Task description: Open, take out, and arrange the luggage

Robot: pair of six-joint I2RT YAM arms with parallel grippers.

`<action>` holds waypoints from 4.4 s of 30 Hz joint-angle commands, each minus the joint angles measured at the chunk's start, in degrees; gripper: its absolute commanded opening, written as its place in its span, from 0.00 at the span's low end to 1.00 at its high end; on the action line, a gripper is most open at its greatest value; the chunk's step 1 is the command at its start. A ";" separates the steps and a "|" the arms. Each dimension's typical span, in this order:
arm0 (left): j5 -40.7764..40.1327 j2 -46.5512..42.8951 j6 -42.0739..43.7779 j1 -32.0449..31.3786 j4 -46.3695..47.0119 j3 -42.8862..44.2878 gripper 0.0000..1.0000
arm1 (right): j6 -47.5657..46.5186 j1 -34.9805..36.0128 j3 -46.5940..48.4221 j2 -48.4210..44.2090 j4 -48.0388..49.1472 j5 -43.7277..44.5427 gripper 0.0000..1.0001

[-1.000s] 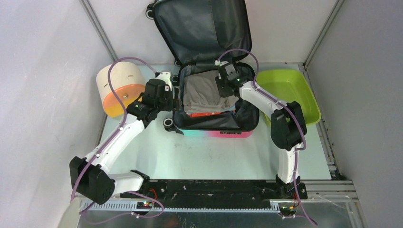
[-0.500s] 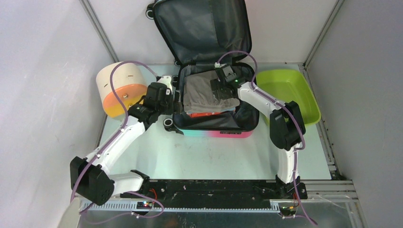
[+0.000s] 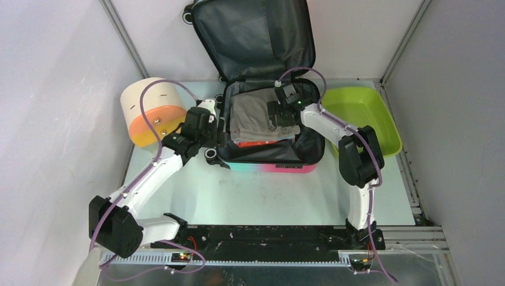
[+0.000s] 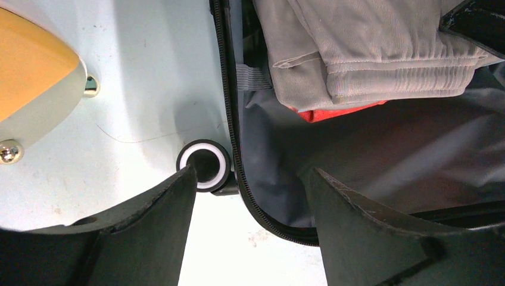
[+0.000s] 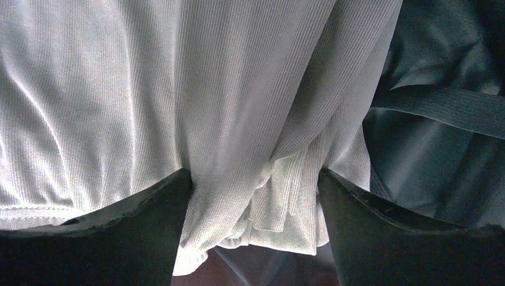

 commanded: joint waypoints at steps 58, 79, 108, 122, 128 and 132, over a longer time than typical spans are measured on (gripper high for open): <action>-2.02 32.81 -0.87 0.64 0.22 37.81 0.85 | -9.39 -7.65 -14.09 -14.11 7.16 -11.67 0.00; 2.91 49.13 0.62 4.84 8.87 46.93 0.83 | -9.44 -8.89 -18.06 -15.47 11.54 -15.91 0.00; 8.10 49.74 0.66 5.94 12.73 46.68 0.01 | -5.01 -7.31 -18.34 -13.71 12.67 -15.43 0.00; 7.27 49.97 5.89 6.33 9.51 52.15 0.00 | -2.48 -7.76 -18.77 -12.41 14.36 -12.86 0.55; 7.37 49.93 5.96 6.47 9.94 52.11 0.00 | -2.46 -7.12 -18.75 -10.89 14.66 -13.83 0.58; 7.71 50.09 5.78 6.43 10.26 52.24 0.00 | -2.23 -7.05 -18.74 -9.65 15.55 -13.52 0.56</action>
